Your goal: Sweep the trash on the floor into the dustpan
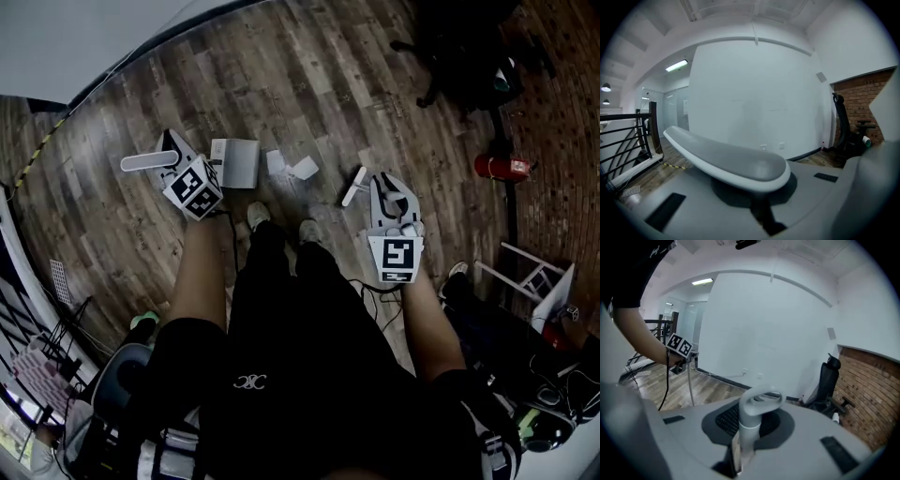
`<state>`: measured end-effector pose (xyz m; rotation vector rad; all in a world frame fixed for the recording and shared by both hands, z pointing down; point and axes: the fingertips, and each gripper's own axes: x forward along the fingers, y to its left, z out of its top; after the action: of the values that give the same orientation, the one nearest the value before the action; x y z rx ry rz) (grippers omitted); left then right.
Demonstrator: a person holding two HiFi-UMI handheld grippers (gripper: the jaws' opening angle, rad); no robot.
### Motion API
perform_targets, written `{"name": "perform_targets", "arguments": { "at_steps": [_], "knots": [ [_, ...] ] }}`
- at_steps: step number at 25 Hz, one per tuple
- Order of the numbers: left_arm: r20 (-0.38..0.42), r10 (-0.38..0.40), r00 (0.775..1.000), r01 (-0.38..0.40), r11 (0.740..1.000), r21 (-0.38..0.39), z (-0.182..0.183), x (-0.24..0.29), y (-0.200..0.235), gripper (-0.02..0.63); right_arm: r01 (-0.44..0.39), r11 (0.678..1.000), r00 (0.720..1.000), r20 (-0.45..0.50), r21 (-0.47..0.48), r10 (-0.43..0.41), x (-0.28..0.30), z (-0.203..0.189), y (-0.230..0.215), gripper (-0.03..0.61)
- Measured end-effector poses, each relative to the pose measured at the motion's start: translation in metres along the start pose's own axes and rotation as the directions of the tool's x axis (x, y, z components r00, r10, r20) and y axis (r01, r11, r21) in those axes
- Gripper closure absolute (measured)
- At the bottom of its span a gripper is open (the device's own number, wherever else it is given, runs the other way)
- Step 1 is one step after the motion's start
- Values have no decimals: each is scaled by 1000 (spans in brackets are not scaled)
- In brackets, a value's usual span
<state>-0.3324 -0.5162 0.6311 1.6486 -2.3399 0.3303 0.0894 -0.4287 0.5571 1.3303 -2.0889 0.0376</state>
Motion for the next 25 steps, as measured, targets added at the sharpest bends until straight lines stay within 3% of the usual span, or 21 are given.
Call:
{"name": "perform_targets", "arguments": {
  "at_steps": [5, 10, 13, 17, 21, 25],
  "knots": [
    [5, -36, 999, 36, 999, 8, -29, 10, -3, 620, -6, 1000, 999, -32, -13, 6, 36, 17, 36, 520],
    [26, -136, 990, 135, 990, 36, -36, 5, -17, 620, -152, 984, 988, -26, -95, 151, 71, 45, 123, 520],
    [34, -160, 987, 158, 987, 41, -35, 4, -15, 620, -270, 954, 961, 31, -134, 276, 78, 79, 182, 521],
    [25, -196, 980, 195, 980, 40, -34, 8, -10, 619, -399, 902, 890, 166, -164, 424, 78, 141, 238, 522],
    [8, -220, 975, 220, 974, 55, -33, 9, -8, 618, -418, 901, 848, 307, -114, 433, 71, 187, 239, 522],
    [11, -252, 968, 252, 967, 41, -36, 6, -11, 618, -397, 914, 882, 309, 85, 355, 64, 185, 201, 522]
  ]
}}
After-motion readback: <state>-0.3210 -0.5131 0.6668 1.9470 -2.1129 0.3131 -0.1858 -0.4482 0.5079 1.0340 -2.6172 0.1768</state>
